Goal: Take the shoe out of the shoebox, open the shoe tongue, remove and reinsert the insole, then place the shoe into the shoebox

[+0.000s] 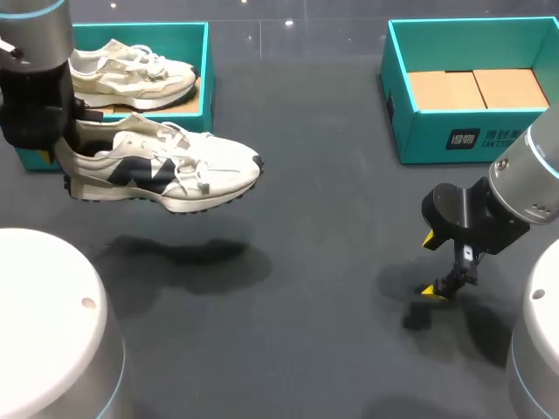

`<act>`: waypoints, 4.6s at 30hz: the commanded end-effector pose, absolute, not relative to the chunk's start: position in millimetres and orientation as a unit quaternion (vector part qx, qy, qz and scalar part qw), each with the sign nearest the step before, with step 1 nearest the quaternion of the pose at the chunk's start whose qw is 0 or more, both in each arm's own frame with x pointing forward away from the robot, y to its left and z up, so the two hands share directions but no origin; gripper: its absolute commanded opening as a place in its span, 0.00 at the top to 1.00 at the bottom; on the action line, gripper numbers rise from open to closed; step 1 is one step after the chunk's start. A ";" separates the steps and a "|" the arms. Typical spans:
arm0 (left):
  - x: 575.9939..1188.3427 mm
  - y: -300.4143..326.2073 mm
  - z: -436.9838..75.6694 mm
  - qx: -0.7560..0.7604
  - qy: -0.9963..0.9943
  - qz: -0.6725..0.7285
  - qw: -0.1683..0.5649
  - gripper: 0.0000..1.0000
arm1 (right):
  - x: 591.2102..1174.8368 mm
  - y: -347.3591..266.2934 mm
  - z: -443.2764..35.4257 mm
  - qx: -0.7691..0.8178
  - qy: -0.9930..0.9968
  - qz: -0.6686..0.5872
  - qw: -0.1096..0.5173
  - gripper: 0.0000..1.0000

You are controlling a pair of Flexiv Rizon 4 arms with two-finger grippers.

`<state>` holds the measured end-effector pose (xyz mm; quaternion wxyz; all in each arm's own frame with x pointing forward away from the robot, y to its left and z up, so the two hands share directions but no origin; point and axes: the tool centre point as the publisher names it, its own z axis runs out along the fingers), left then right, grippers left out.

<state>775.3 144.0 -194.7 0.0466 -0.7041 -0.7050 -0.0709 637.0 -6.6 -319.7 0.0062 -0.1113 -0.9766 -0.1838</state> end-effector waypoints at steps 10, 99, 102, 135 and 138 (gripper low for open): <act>708.1 98.7 -211.6 -0.696 -0.712 -0.060 0.075 1.00 | 635.6 -6.8 -320.1 -0.111 -0.977 -0.184 0.005 0.00; 687.9 -85.7 -383.3 -0.735 -0.670 -0.084 0.054 1.00 | 635.6 -6.8 -320.1 -0.111 -0.977 -0.184 0.005 0.00; 687.7 -87.4 -385.6 -0.733 -0.672 -0.087 0.057 1.00 | 635.6 -6.8 -320.1 -0.111 -0.977 -0.184 0.005 0.00; 673.1 -60.4 -302.8 -0.691 -0.723 0.006 0.007 0.00 | 635.6 -6.8 -320.1 -0.111 -0.977 -0.184 0.005 0.00; 676.0 -50.0 -289.9 -0.651 -0.756 0.056 0.024 0.00 | 635.6 -6.8 -320.1 -0.111 -0.977 -0.184 0.005 0.00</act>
